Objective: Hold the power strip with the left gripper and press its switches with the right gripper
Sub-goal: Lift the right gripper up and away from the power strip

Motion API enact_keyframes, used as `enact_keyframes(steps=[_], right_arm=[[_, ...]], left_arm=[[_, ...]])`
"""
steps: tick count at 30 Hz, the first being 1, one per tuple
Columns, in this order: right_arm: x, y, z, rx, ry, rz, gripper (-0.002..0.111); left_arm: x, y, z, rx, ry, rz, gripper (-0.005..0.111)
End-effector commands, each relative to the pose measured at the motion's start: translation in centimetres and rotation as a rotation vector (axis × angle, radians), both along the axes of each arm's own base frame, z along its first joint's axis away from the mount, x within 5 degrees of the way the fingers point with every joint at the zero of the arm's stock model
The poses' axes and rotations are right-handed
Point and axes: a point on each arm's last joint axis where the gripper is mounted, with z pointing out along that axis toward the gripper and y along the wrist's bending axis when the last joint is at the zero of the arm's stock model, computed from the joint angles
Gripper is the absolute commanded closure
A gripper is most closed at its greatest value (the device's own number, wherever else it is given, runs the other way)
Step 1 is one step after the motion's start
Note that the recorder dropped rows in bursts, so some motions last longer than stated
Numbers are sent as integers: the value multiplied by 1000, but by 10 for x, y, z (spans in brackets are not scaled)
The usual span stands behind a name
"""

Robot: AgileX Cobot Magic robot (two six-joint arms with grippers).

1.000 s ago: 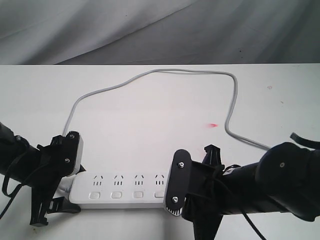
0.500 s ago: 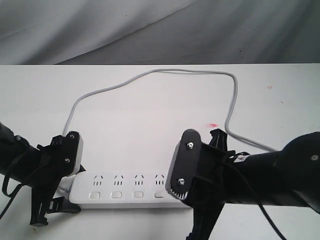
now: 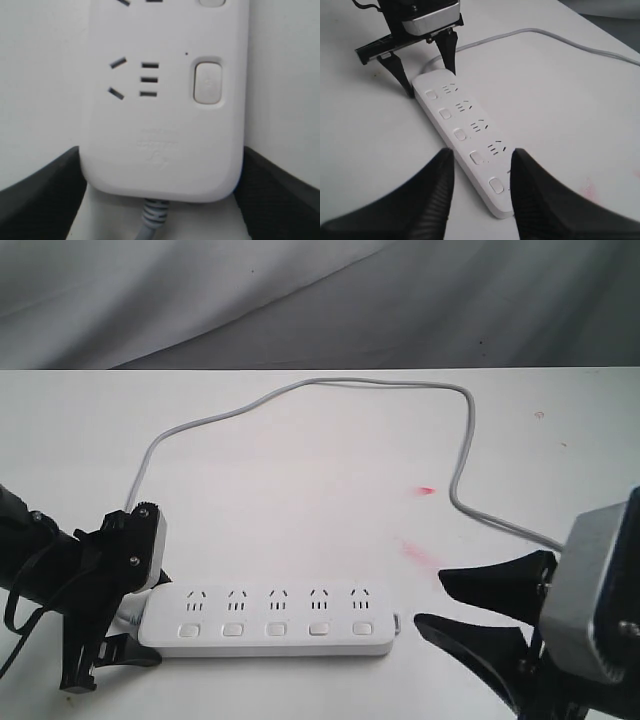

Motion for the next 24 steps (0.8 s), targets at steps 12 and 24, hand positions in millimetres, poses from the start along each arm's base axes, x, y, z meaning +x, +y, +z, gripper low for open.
enact_keyframes(steps=[12,24], right_arm=[[-6,-4,0,27,7,2,90],[-5,-5,0,27,2,-7,108]], left_arm=[[3,3,-2,26,-21,4,52],[3,3,-2,26,-21,4,52]])
